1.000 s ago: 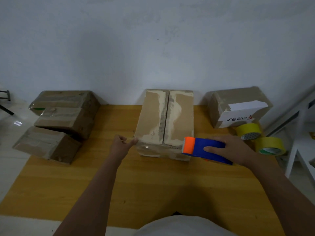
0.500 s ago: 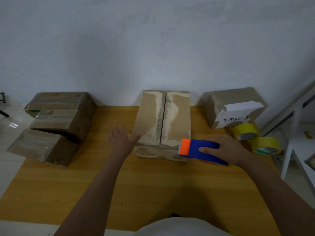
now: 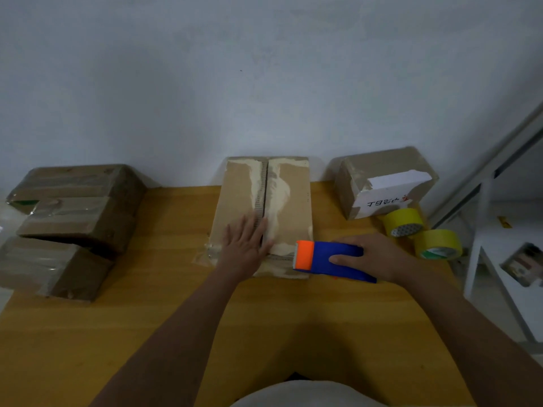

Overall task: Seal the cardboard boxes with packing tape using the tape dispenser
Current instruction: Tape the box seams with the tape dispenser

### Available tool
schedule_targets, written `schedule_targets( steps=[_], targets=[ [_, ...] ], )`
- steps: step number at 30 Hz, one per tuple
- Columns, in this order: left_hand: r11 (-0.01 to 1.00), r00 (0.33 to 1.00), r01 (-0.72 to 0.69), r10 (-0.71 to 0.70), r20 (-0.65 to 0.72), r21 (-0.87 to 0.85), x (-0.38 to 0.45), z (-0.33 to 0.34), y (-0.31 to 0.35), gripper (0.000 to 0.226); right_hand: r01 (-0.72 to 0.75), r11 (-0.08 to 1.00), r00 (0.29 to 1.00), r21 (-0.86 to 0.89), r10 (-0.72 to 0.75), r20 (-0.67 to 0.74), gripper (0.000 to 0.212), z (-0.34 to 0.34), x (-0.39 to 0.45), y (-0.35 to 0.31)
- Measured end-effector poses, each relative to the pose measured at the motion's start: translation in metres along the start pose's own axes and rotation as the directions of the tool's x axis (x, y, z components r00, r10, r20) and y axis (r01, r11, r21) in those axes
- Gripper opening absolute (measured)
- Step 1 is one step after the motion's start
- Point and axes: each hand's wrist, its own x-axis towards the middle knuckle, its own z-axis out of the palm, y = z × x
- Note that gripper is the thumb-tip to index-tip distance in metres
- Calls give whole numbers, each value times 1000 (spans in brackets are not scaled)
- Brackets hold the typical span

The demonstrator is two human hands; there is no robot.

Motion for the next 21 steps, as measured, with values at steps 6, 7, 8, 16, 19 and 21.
schedule_targets(
  steps=[6,7,8,16,19,21],
  targets=[
    [1000,1000,4,-4,-20,-8,-2,2,-2,65,53,997,998,55,-54,23,49,-1,0,11],
    [1000,1000,10,-10,-16,-22,-2,2,-2,66,42,997,999,67,-44,20,51,-3,-1,18],
    [999,1000,14,-15,-16,-37,-2,2,-1,66,28,997,999,74,-29,13,54,-7,-4,26],
    [1000,1000,20,-21,21,21,1,2,-1,66,-34,989,999,143,39,-33,63,-26,-31,79],
    [1000,1000,19,-20,22,25,1,3,-2,66,-26,988,998,150,34,-47,60,-23,-31,83],
    [999,999,32,-31,16,-25,1,2,-2,66,-30,984,998,174,39,-50,51,-22,-33,85]
  ],
)
